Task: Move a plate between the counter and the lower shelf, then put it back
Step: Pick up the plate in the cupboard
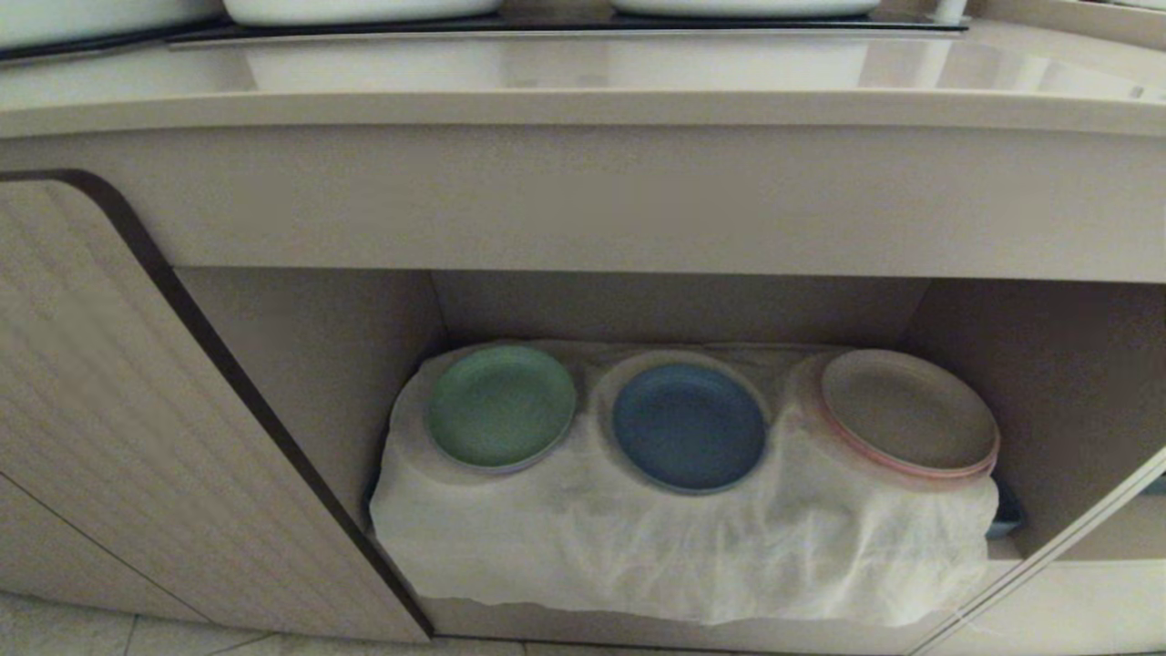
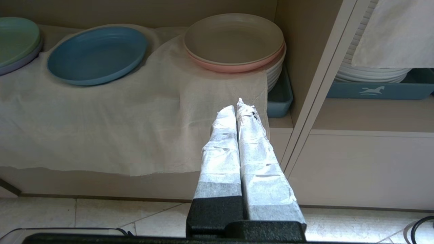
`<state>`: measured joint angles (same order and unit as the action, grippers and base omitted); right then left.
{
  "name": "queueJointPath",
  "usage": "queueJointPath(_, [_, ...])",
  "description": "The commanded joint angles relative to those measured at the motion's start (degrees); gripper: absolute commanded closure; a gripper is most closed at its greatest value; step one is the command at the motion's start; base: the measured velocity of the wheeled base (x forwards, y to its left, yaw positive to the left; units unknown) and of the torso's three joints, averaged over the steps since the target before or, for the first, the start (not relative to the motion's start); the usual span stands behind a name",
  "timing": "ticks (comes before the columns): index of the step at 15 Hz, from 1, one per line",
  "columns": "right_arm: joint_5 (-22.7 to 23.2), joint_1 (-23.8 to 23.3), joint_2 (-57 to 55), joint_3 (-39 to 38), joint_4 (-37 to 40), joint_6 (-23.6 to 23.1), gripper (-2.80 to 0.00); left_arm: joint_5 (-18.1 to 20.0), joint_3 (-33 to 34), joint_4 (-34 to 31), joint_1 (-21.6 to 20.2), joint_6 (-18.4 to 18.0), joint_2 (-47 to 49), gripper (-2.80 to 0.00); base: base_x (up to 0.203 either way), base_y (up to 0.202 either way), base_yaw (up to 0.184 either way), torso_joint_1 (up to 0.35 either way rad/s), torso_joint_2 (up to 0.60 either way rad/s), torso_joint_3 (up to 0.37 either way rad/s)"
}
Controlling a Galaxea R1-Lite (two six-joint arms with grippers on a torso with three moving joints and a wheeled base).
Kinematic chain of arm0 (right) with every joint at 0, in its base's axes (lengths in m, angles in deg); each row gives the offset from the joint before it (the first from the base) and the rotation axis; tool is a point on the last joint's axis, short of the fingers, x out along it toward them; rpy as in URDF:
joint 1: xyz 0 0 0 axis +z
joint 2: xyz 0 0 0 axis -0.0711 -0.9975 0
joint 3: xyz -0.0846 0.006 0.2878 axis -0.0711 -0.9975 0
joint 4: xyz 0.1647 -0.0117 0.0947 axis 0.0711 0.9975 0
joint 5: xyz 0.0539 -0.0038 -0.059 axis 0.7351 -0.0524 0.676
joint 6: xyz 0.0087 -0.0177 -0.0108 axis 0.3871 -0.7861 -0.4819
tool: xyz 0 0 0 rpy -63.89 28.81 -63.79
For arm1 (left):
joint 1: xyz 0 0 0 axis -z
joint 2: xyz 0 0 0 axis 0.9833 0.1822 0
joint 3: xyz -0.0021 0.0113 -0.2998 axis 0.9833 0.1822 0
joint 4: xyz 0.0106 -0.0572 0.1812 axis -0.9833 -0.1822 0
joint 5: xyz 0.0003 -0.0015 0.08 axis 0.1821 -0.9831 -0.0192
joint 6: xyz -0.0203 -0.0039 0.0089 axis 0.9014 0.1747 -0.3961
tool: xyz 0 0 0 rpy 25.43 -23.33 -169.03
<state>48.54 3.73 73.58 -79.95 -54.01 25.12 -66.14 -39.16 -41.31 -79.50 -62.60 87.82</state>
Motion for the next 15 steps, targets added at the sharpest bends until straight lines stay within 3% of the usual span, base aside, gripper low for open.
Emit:
queueJointPath(1, [0.0,0.0,0.0,0.0,0.0,0.0,0.00,0.0,0.0,0.0,0.0,0.1,0.0,0.00,0.000,0.000,0.000,0.000,0.00,0.000])
queueJointPath(15, [0.0,0.0,0.0,0.0,0.0,0.0,0.00,0.0,0.0,0.0,0.0,0.0,0.0,0.00,0.000,0.000,0.000,0.000,0.00,0.000])
